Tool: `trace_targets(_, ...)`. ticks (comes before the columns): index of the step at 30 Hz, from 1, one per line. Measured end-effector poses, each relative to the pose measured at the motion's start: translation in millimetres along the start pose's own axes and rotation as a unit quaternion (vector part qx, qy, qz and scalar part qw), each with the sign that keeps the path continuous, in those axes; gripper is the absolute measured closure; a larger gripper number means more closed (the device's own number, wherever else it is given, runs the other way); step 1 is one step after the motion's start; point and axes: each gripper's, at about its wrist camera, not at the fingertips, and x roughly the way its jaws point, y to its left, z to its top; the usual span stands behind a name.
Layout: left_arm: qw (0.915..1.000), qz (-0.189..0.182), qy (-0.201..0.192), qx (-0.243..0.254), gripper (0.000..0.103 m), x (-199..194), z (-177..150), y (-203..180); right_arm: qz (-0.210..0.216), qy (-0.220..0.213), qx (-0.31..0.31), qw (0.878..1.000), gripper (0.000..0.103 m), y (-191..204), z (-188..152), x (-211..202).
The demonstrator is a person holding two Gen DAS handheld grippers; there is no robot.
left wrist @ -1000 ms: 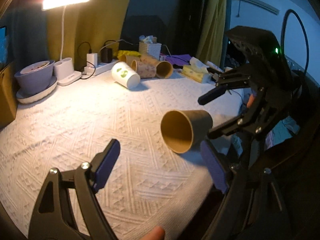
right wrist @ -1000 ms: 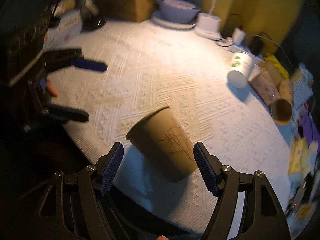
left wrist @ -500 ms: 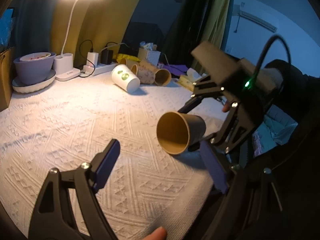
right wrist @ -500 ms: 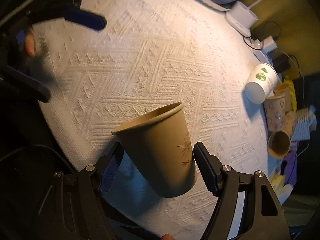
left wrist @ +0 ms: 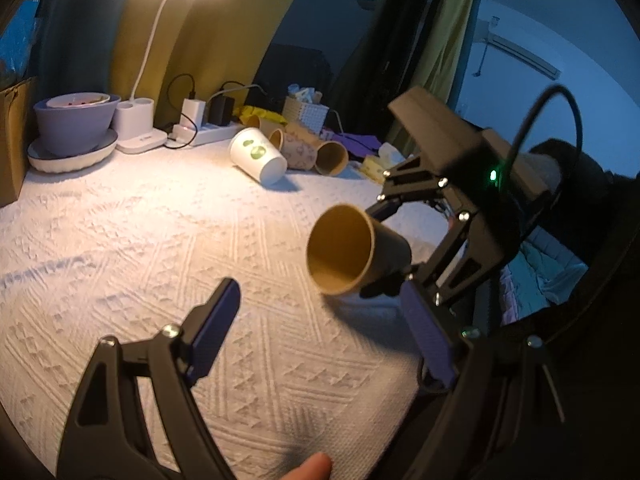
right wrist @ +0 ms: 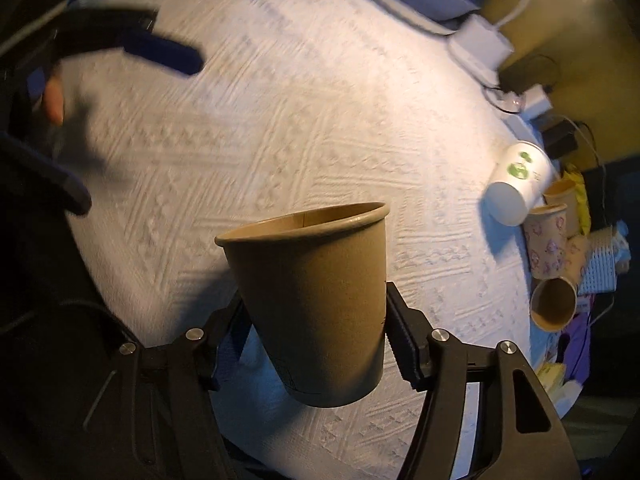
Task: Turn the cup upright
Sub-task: 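Rotate the right gripper to turn the held tan cup rim-up, then lower the upright tan cup onto the tablecloth with the right gripper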
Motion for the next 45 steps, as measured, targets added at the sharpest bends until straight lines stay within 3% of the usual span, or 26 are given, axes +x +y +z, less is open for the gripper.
trace_targets(5, 0.9999, 0.005, 0.005, -0.008, 0.019, 3.4, 0.5, 1.8, 0.001, -0.089, 0.105, 0.99, 0.037, -26.7, -7.8, -10.0)
trace_targets(8, 0.9999, 0.007, 0.005, -0.014, 0.019, 3.4, 0.8, 4.2, -0.004, -0.159, 0.187, 0.969, 0.037, -43.5, -21.8, -13.1)
trace_targets(11, 0.9993, 0.023, 0.003, -0.028, 0.019, 4.7, 2.6, 8.4, -0.01, -0.223, 0.271, 0.936, 0.037, -54.7, -38.1, -12.6)
trace_targets(17, 0.9951, 0.08, -0.019, -0.056, 0.019, 6.4, 8.5, 13.0, -0.03, -0.283, 0.359, 0.889, 0.037, -69.6, -57.8, -0.9)
trace_targets(19, 0.9934, 0.09, -0.027, -0.065, 0.019, 9.5, 11.9, 14.0, -0.033, -0.296, 0.373, 0.879, 0.037, -72.1, -61.1, 1.2)
trace_targets(28, 0.992, 0.102, -0.037, -0.065, 0.019, 22.1, 16.7, 11.1, 0.007, -0.268, 0.41, 0.872, 0.037, -74.9, -56.3, 21.6)
trace_targets(36, 0.9924, 0.095, -0.042, -0.067, 0.019, 20.2, 15.9, 12.3, -0.03, -0.273, 0.407, 0.871, 0.037, -58.8, -72.1, 8.2)
trace_targets(41, 0.9927, 0.096, -0.04, -0.061, 0.019, 20.7, 14.8, 10.8, -0.028, -0.266, 0.405, 0.874, 0.037, -56.9, -72.4, 6.3)
trace_targets(45, 0.9929, 0.096, -0.037, -0.059, 0.019, 22.4, 15.3, 9.8, 0.014, -0.252, 0.415, 0.874, 0.037, -69.2, -70.9, 1.5)
